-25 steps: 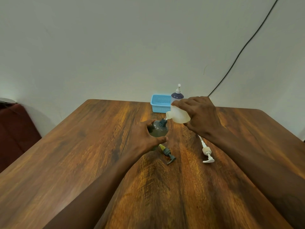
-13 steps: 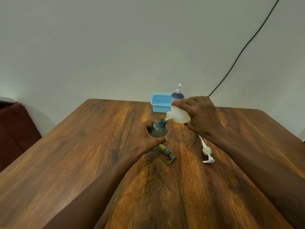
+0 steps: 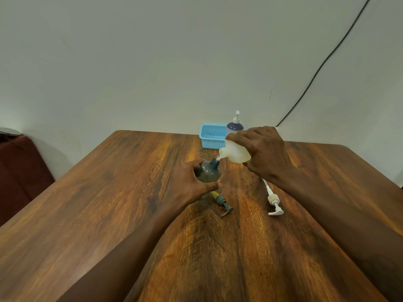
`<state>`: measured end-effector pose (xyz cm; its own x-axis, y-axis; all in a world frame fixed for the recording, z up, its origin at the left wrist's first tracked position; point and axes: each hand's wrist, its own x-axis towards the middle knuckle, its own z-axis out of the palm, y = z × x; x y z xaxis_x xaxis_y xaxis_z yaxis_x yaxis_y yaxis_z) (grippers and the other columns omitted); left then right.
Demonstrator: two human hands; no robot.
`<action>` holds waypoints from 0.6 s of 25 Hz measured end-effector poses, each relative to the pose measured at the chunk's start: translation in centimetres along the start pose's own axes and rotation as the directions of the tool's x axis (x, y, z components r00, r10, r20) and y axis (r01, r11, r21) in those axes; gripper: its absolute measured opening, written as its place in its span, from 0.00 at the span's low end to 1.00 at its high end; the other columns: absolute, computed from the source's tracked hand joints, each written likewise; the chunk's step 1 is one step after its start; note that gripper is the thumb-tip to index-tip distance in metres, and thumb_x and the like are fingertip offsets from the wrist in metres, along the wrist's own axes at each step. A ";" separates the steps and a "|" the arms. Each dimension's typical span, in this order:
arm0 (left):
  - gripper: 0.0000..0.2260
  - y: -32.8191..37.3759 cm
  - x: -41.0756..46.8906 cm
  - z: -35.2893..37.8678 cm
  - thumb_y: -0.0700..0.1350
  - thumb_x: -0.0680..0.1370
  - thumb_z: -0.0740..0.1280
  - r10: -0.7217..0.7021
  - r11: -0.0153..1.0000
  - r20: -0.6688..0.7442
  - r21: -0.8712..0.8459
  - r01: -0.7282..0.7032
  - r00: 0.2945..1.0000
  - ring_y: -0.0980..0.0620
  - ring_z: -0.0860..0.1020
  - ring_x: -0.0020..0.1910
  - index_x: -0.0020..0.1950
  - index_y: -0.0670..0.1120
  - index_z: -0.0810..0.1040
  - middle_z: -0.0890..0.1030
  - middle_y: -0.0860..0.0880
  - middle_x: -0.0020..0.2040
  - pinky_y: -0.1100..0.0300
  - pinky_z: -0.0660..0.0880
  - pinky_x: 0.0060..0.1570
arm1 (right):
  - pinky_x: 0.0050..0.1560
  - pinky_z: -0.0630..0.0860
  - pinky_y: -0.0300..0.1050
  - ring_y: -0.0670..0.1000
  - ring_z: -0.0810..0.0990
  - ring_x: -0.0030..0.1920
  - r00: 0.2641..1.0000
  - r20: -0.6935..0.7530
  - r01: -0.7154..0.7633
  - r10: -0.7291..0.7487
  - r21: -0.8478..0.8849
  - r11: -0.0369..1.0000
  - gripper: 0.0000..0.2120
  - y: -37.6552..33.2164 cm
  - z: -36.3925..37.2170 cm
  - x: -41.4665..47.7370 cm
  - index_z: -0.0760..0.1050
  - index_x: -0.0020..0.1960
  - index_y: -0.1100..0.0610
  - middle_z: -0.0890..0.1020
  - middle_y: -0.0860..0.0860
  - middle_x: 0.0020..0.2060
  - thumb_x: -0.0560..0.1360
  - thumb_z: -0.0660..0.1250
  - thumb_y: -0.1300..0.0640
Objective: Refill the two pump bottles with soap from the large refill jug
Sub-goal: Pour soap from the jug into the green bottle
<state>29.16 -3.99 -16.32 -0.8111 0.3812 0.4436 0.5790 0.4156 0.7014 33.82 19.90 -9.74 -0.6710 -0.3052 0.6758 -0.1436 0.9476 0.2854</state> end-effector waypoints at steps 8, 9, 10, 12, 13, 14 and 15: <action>0.32 -0.4 0.0 -0.1 0.61 0.64 0.80 0.014 1.000 0.012 -0.010 -0.014 1.000 0.60 0.80 0.49 0.66 0.52 0.80 0.83 0.56 0.53 0.67 0.76 0.44 | 0.57 0.77 0.61 0.62 0.82 0.58 1.000 -0.016 0.011 -0.011 0.003 1.000 0.38 -0.3 -0.4 0.2 0.76 0.69 0.51 0.85 0.56 0.60 0.61 0.85 0.58; 0.32 -0.3 0.0 -0.1 0.61 0.65 0.80 0.017 1.000 0.016 -0.012 -0.017 1.000 0.60 0.79 0.48 0.66 0.52 0.79 0.82 0.55 0.53 0.67 0.76 0.44 | 0.57 0.77 0.61 0.62 0.82 0.58 1.000 -0.016 0.011 -0.011 0.009 1.000 0.38 -0.3 -0.4 0.2 0.76 0.69 0.51 0.85 0.56 0.60 0.61 0.85 0.58; 0.32 -0.3 0.0 -0.1 0.60 0.65 0.80 0.019 1.000 0.018 -0.010 -0.019 1.000 0.61 0.79 0.48 0.66 0.52 0.79 0.82 0.55 0.53 0.67 0.76 0.44 | 0.57 0.77 0.62 0.62 0.83 0.58 1.000 -0.015 0.012 -0.012 0.012 1.000 0.39 -0.3 -0.3 0.2 0.76 0.69 0.51 0.85 0.56 0.60 0.61 0.85 0.58; 0.31 -0.2 0.0 -0.2 0.59 0.65 0.80 0.020 1.000 0.013 -0.002 -0.020 1.000 0.62 0.79 0.47 0.66 0.52 0.79 0.82 0.56 0.52 0.68 0.75 0.43 | 0.58 0.77 0.62 0.62 0.82 0.58 1.000 -0.006 0.017 -0.017 0.009 1.000 0.39 -0.4 -0.3 0.2 0.76 0.69 0.51 0.84 0.56 0.60 0.61 0.85 0.58; 0.31 -0.2 0.0 -0.2 0.59 0.65 0.81 0.020 1.000 0.011 0.003 -0.020 1.000 0.62 0.79 0.47 0.66 0.52 0.79 0.82 0.56 0.52 0.70 0.74 0.43 | 0.58 0.77 0.63 0.62 0.82 0.58 1.000 -0.002 0.019 -0.019 0.007 1.000 0.40 -0.4 -0.3 0.2 0.76 0.70 0.51 0.84 0.56 0.60 0.61 0.85 0.58; 0.31 -0.2 0.0 -0.2 0.59 0.65 0.81 0.020 1.000 0.012 0.005 -0.020 1.000 0.64 0.78 0.46 0.66 0.52 0.79 0.82 0.57 0.52 0.71 0.73 0.42 | 0.59 0.77 0.63 0.62 0.82 0.58 1.000 0.000 0.019 -0.019 0.006 1.000 0.40 -0.4 -0.3 0.2 0.75 0.70 0.51 0.84 0.56 0.60 0.60 0.85 0.58; 0.31 -0.1 0.0 -0.2 0.59 0.65 0.81 0.019 1.000 0.012 0.003 -0.019 1.000 0.65 0.78 0.46 0.66 0.52 0.79 0.82 0.57 0.51 0.72 0.73 0.42 | 0.59 0.76 0.63 0.62 0.82 0.59 1.000 0.001 0.018 -0.018 0.006 1.000 0.40 -0.4 -0.3 0.2 0.75 0.70 0.51 0.84 0.56 0.60 0.61 0.85 0.58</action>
<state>29.09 -4.26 -16.30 -0.7991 0.3991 0.4497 0.5943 0.4113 0.6911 33.98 19.41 -9.53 -0.6691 -0.3224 0.6696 -0.1604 0.9424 0.2934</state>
